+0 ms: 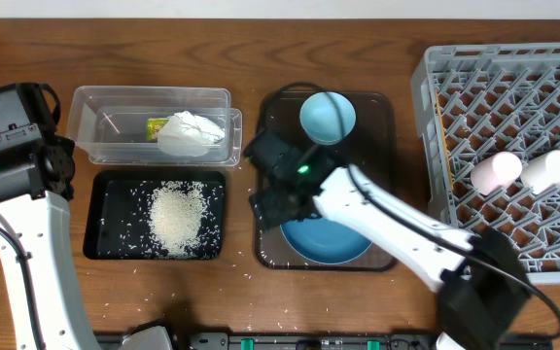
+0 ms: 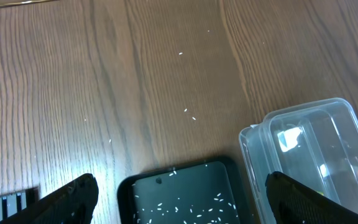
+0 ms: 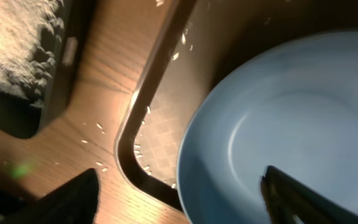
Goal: Sort waste into correct bins and load items into the dishwasher rack
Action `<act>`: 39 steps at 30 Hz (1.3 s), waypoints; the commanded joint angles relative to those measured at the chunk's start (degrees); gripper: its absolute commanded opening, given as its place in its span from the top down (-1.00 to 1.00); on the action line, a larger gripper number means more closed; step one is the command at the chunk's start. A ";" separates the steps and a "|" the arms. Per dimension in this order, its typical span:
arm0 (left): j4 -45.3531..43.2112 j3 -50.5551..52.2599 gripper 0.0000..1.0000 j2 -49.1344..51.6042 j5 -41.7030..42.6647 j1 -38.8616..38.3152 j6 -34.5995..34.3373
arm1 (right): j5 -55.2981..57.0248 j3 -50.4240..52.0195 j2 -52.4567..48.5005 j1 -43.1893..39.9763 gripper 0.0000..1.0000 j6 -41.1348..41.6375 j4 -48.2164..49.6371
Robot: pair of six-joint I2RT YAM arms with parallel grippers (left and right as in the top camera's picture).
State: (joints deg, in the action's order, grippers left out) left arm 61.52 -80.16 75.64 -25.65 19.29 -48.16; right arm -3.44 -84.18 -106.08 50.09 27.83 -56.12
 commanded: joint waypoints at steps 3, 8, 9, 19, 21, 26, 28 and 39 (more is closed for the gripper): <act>0.17 -0.20 -0.78 0.09 -0.50 0.20 -0.13 | 6.56 -0.33 -3.76 3.45 -0.56 4.48 -0.44; 0.17 -0.20 -0.78 0.09 -0.50 0.20 -0.13 | 6.91 -0.33 -4.55 4.96 -0.56 5.05 -1.11; 0.17 -0.20 -0.78 0.09 -0.50 0.20 -0.13 | 6.93 -0.33 -4.57 5.03 -0.55 5.64 -1.42; 0.17 -0.20 -0.79 0.09 -0.50 0.20 -0.13 | 8.37 0.57 -6.56 5.97 -0.15 8.59 -1.77; 0.17 -0.20 -0.79 0.09 -0.50 0.20 -0.13 | 8.39 0.59 -7.65 6.25 -0.14 8.59 -1.66; 0.17 -0.20 -0.79 0.09 -0.50 0.20 -0.13 | 8.37 0.59 -10.58 7.30 -0.06 8.59 -1.70; 0.17 -0.20 -0.79 0.09 -0.50 0.20 -0.13 | 8.31 0.57 -10.84 7.50 0.17 8.59 -1.75; 0.17 -0.20 -0.78 0.09 -0.50 0.20 -0.13 | 7.93 -4.33 -10.49 6.08 0.97 8.55 -5.73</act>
State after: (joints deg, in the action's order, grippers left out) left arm 61.49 -80.16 75.64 -25.65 19.29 -48.16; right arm 3.90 -85.67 -116.84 56.88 35.81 -61.08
